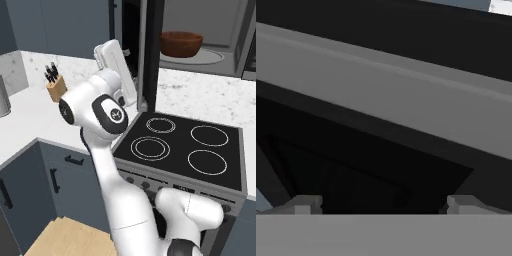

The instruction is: Pick the lime from the sink and place it in the bowl. Then pick the bowl and place it in the microwave. Then close the microwave door and press the start button.

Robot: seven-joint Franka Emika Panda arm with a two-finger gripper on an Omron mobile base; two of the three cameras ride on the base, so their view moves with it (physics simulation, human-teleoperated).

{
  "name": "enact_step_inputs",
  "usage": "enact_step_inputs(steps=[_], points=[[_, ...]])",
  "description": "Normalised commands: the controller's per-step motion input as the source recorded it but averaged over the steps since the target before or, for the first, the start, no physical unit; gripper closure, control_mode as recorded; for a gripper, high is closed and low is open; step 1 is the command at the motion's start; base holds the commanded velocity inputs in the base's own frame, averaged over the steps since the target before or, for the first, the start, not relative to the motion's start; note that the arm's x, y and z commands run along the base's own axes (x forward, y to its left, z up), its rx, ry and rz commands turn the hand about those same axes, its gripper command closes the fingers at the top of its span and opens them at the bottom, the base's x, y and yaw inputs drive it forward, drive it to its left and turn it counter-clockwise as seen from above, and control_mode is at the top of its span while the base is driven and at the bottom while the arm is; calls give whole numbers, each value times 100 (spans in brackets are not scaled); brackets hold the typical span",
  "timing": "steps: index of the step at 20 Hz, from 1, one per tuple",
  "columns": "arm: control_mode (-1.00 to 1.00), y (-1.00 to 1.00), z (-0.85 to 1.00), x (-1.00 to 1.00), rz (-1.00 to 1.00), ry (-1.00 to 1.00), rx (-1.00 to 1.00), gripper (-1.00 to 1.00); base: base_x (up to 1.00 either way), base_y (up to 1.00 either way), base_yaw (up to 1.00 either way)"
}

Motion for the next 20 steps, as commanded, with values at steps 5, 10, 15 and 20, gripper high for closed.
enact_step_inputs(steps=[5, 10, 15, 20], points=[[-100, -100, 11, -9, -11, -12, 21, -100, 0, 0, 0], [-100, -98, 0, 5, -13, 0, 17, -100, 0, 0, 0], [-100, -82, 0, 28, -10, -1, 13, -100, 0, 0, 0], [-100, -57, 0, 52, -6, 0, 8, -100, 0, 0, 0]])
